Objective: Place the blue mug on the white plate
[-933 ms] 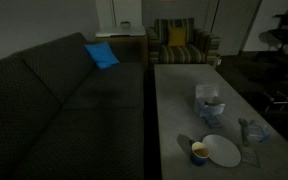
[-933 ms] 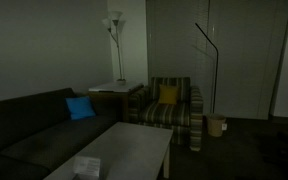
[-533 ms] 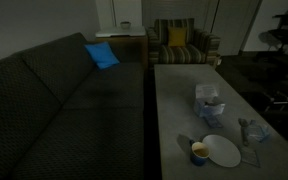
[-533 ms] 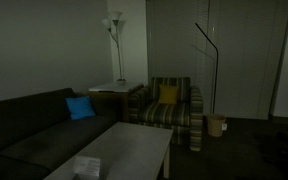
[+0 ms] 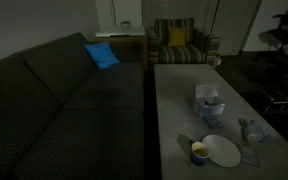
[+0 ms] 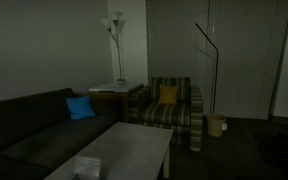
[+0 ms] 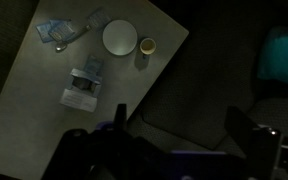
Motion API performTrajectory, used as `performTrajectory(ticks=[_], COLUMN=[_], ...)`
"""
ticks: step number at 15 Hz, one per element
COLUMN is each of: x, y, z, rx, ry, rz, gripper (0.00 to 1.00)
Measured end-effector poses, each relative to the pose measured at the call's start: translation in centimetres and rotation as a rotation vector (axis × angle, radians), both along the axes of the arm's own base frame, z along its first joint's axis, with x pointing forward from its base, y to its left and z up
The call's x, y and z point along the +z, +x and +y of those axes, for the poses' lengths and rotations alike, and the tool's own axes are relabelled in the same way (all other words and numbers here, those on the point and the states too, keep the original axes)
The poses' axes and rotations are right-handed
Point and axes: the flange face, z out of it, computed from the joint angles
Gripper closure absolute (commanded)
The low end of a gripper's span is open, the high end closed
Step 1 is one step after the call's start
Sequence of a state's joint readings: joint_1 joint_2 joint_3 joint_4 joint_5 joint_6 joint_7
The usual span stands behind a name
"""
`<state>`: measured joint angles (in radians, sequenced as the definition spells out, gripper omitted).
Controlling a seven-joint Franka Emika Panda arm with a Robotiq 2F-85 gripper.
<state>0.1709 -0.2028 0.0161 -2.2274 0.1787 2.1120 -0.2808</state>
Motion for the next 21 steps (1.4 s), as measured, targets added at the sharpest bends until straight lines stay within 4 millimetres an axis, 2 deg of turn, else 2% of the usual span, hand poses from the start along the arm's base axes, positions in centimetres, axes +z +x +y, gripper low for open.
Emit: performTrajectory(ticks=[5, 11, 14, 18, 21], x=[-3.7, -9.8, -12.4, -12.6, -12.9], y=[5.5, 11.8, 13.5, 14.1, 14.5], z=[0.9, 3.0, 3.4, 3.6, 4.3], rx=[0.124, 0.182, 0.189, 0.176, 0.084], ry=[-0.013, -0.007, 0.002, 0.005, 0.012], rz=[0.081, 0.149, 0.201, 0.198, 0.138], gripper=[0.00, 0.00, 0.00, 0.00, 0.00])
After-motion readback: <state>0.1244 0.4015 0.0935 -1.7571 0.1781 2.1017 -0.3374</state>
